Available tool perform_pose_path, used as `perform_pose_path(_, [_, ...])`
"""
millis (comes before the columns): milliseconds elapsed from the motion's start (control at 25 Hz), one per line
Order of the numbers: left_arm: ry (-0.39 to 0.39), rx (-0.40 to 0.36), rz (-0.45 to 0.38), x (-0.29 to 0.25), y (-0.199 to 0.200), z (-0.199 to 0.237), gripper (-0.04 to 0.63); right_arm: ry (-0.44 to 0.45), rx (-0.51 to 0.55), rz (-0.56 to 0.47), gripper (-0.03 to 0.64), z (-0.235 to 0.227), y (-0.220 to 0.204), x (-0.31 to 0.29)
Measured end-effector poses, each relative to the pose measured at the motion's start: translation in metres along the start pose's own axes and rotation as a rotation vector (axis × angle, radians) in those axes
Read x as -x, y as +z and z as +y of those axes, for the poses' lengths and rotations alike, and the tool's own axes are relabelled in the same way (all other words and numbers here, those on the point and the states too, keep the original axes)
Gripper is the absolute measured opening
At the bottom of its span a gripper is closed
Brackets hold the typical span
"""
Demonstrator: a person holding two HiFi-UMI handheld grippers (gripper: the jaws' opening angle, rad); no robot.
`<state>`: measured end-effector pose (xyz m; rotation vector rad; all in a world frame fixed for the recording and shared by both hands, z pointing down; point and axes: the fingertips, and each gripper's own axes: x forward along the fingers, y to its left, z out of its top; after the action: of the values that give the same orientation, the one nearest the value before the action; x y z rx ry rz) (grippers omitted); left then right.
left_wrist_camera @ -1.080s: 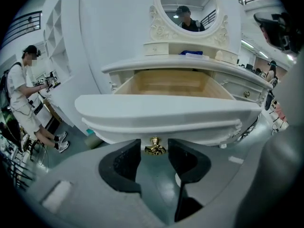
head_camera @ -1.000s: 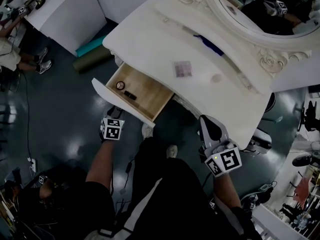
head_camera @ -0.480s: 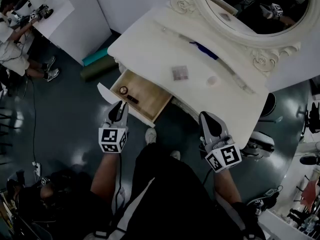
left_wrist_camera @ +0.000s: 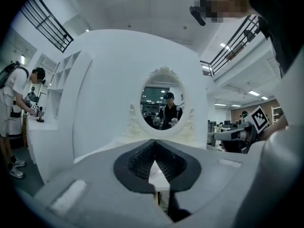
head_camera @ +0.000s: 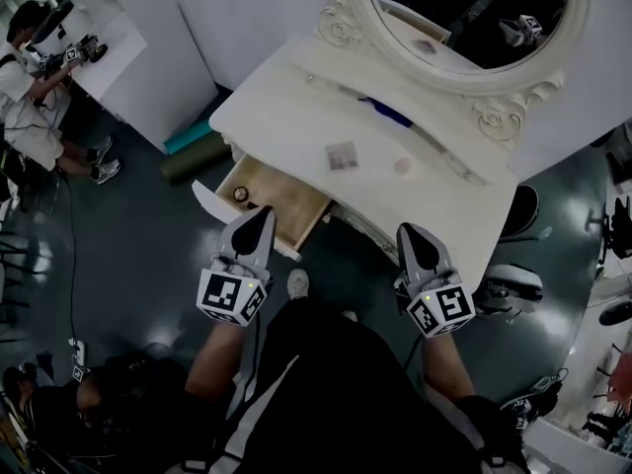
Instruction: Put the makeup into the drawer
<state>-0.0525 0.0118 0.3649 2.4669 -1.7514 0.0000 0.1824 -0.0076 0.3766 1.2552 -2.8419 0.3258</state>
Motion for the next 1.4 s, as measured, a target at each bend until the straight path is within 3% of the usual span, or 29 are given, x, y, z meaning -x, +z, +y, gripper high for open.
perform_pose_path(200, [-0.038, -0.006, -0.009, -0.009, 0.009, -0.018, 0.002, 0.003, 0.005, -0.011, -0.002, -0.001, 0.006, 0.002])
perform_pose_path(600, [-0.037, -0.022, -0.035, -0.015, 0.013, -0.014, 0.003, -0.001, 0.003, -0.011, -0.002, -0.005, 0.005, -0.001])
perform_pose_path(960, [-0.026, -0.028, -0.013, -0.014, 0.011, 0.003, 0.003, 0.018, 0.053, 0.070, 0.000, -0.002, -0.017, -0.037])
perform_pose_path(1400, [-0.079, -0.023, 0.015, -0.021, 0.013, 0.043, 0.003, -0.220, 0.223, 0.305, 0.064, -0.087, -0.079, -0.101])
